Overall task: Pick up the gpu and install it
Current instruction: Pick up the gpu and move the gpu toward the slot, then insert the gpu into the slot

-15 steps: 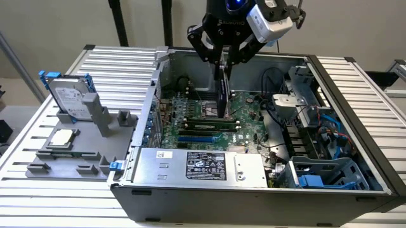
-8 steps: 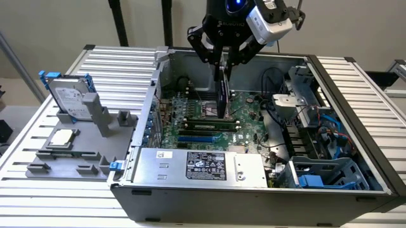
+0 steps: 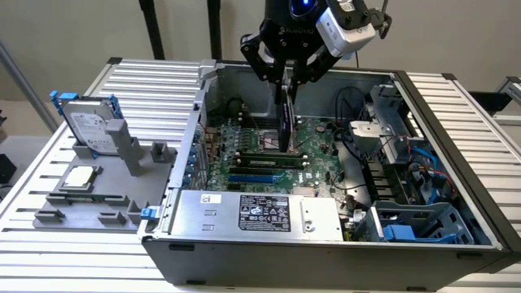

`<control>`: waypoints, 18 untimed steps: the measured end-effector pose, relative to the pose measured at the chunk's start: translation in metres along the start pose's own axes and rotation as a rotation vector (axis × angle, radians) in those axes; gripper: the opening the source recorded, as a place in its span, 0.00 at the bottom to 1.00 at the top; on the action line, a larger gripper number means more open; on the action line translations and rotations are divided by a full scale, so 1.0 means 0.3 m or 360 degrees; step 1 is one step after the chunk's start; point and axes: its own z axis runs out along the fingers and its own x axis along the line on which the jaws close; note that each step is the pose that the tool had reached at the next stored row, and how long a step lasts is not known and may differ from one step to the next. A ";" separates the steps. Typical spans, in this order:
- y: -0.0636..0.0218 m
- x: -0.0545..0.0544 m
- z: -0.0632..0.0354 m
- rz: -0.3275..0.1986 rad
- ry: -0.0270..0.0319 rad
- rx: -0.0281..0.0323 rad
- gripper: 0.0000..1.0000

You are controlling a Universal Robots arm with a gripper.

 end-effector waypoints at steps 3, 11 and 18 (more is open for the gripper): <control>0.000 0.000 0.000 0.0000 0.00000 0.00002 0.00; 0.000 -0.002 0.002 -0.0152 0.00061 -0.00014 0.00; 0.000 -0.002 0.009 -0.0354 0.00132 -0.00032 0.00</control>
